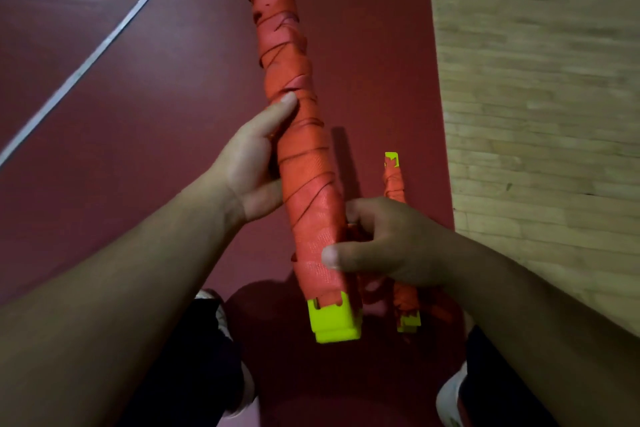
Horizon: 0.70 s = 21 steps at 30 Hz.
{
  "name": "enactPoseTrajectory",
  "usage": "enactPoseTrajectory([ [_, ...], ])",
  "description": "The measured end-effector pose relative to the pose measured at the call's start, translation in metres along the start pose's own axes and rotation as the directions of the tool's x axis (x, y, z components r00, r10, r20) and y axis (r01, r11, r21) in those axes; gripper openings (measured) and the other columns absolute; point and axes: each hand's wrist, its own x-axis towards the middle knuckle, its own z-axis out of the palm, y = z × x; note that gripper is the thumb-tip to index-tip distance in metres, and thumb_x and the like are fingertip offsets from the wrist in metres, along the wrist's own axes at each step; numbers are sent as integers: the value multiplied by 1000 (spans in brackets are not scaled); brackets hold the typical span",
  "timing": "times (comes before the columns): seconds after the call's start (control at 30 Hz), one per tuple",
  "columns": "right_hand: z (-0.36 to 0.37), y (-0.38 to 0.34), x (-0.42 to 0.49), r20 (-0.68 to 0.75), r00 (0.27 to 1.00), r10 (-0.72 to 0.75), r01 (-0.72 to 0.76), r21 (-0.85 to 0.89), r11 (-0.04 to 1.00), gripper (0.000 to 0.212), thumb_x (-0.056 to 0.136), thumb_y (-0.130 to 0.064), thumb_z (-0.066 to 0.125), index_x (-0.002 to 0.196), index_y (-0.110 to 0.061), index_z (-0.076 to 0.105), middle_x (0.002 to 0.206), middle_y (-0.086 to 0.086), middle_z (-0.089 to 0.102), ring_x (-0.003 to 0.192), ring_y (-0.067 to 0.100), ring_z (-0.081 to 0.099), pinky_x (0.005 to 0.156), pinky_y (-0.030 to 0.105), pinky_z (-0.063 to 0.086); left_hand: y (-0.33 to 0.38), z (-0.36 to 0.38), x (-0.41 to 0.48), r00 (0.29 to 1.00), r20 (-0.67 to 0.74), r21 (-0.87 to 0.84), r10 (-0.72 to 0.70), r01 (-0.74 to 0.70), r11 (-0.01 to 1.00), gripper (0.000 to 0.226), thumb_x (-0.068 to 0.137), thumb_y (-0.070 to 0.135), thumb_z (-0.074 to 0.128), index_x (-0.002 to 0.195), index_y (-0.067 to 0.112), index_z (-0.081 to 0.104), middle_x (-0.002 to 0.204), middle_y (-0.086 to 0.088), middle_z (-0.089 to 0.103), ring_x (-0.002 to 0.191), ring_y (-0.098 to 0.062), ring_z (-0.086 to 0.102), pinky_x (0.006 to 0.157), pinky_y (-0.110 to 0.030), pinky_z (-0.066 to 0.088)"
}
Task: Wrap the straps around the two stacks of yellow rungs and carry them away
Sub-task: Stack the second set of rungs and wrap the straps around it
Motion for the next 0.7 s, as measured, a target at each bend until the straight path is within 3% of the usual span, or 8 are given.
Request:
enactPoseTrajectory([
  [0.13, 7, 0, -1, 97, 980, -172, 132, 323, 937, 18, 80, -13, 71, 98, -15, 69, 90, -3, 74, 85, 10, 70, 75, 22, 54, -6, -3, -3, 989, 144, -125, -30, 49, 991, 50, 83, 59, 53, 96, 15, 73, 103, -9, 69, 96, -24, 68, 101, -48, 49],
  [0.23, 7, -6, -1, 99, 986, -136, 86, 397, 914, 14, 81, -9, 64, 94, -13, 68, 82, -4, 73, 77, 6, 69, 70, 19, 54, -10, 6, -4, 980, 198, -131, -19, 46, 990, 49, 88, 53, 47, 83, 15, 77, 85, -3, 67, 74, -15, 67, 91, -41, 56],
  [0.3, 2, -8, -1, 87, 995, -51, 29, 233, 972, 12, 82, -27, 71, 83, -16, 66, 67, -6, 66, 60, 7, 61, 56, 19, 48, -4, 8, -4, 989, 148, -51, -24, 32, 998, 48, 92, 50, 48, 74, 15, 75, 77, -3, 61, 65, -14, 61, 77, -36, 58],
  [0.33, -2, -7, -1, 60, 998, 10, -14, 80, 997, 29, 79, -42, 76, 79, -15, 65, 62, -4, 60, 55, 12, 55, 51, 24, 45, -1, 6, -3, 995, 93, 20, -21, 19, 1000, 45, 93, 48, 50, 74, 13, 73, 76, -4, 61, 64, -16, 60, 72, -34, 57],
  [0.37, -5, -4, 1, 22, 998, 61, -59, -77, 995, 44, 75, -53, 78, 79, -11, 64, 61, 3, 58, 54, 17, 52, 50, 28, 44, 2, 4, -1, 1000, 25, 100, -4, 1, 995, 40, 93, 46, 54, 81, 12, 70, 76, -6, 62, 64, -18, 61, 68, -34, 56],
  [0.43, -7, -1, 3, -46, 997, 64, -75, -296, 952, 50, 75, -55, 78, 84, -7, 66, 69, 14, 67, 57, 23, 61, 57, 36, 52, 4, -3, 3, 989, -121, 264, 84, -50, 963, 28, 94, 38, 61, 104, 12, 59, 80, -11, 64, 64, -22, 64, 65, -34, 57],
  [0.57, -1, -1, 4, -114, 993, 0, -52, -449, 892, 47, 72, -54, 81, 85, -11, 68, 77, 11, 71, 71, 22, 66, 67, 43, 52, 0, -7, 8, 920, -284, 378, 270, -151, 914, 22, 96, 32, 64, 107, 17, 52, 86, -15, 59, 63, -24, 62, 60, -34, 58],
  [0.7, 9, -2, 5, -186, 983, -3, -89, -484, 870, 63, 64, -74, 71, 81, -14, 65, 74, 6, 68, 66, 20, 63, 67, 45, 54, -3, -4, 7, 884, -355, 358, 304, -172, 918, 26, 99, 43, 57, 100, 18, 53, 90, -17, 58, 70, -27, 61, 63, -38, 58],
])
